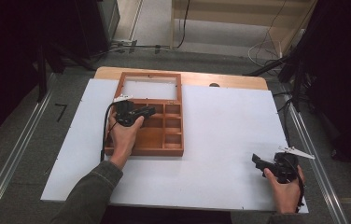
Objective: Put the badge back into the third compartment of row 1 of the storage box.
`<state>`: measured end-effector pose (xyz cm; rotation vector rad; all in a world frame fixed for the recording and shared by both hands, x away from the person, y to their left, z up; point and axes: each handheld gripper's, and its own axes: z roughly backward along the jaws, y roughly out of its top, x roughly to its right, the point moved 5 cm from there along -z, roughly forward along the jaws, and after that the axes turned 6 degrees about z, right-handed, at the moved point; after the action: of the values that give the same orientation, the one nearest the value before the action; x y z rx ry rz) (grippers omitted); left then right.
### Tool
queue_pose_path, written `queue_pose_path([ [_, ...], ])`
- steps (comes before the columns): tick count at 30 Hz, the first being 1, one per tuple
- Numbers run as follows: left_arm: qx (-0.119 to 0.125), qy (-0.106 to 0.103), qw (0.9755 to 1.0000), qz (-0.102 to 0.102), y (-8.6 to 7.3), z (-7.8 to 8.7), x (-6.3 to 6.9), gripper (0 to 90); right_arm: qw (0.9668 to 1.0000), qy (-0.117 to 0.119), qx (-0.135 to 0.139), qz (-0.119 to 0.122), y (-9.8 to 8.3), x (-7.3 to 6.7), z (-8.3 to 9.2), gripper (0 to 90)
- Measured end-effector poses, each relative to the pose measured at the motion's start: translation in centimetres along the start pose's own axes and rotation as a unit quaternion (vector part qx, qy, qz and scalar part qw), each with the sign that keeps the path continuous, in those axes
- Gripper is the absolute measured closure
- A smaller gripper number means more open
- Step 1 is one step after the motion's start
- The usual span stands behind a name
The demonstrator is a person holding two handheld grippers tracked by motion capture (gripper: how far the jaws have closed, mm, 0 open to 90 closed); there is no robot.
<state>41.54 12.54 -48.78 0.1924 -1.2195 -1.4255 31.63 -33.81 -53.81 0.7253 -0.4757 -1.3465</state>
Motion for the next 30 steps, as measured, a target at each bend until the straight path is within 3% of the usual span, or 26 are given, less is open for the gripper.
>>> queue_pose_path([
  [6, 0.001, 0.007, 0.9999, -0.008, 0.0, 0.7, 0.4, 46.6, 1.0, 0.001, 0.001, 0.002, 0.0, -0.1, 0.0, 5.8],
  [13, -0.001, 0.005, 1.0, -0.006, -0.1, 1.6, 0.4, 38.1, 1.0, 0.0, 0.0, 0.002, 0.0, -0.1, 0.0, 5.8],
  [30, 0.008, 0.016, 0.9998, 0.003, -0.8, 3.0, -0.6, 32.0, 1.0, 0.001, -0.004, 0.001, -0.1, -0.2, 0.0, 5.8],
])
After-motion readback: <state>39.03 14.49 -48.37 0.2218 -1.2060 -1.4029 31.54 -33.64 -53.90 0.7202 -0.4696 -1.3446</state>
